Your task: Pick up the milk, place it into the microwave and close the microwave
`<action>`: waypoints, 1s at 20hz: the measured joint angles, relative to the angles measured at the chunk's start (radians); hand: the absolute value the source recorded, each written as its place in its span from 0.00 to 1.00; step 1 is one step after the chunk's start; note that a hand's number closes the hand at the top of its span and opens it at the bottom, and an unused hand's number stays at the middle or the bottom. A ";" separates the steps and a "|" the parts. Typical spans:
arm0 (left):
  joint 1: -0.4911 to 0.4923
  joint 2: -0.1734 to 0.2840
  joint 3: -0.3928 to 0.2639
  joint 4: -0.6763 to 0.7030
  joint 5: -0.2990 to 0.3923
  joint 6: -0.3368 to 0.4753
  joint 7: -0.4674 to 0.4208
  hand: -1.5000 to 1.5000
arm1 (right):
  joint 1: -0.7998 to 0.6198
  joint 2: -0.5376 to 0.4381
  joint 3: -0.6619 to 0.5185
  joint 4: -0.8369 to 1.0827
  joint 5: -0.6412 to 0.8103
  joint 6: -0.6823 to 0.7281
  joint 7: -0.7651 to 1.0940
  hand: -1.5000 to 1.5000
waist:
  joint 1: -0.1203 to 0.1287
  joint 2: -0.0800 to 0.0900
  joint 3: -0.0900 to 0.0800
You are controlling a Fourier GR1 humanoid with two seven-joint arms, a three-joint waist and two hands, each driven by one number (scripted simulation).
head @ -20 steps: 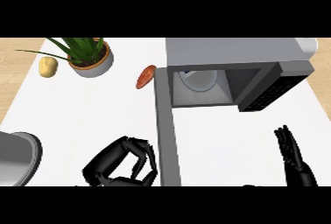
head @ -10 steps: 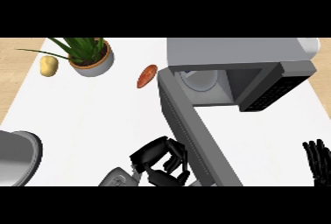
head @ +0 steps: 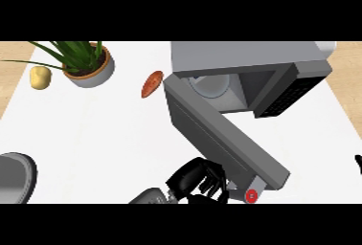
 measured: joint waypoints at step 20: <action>-0.226 -0.003 -0.004 0.000 0.430 0.368 -0.125 1.00 | -0.045 -0.103 0.005 -0.151 -0.161 0.122 0.127 0.00 | -0.134 0.039 -0.006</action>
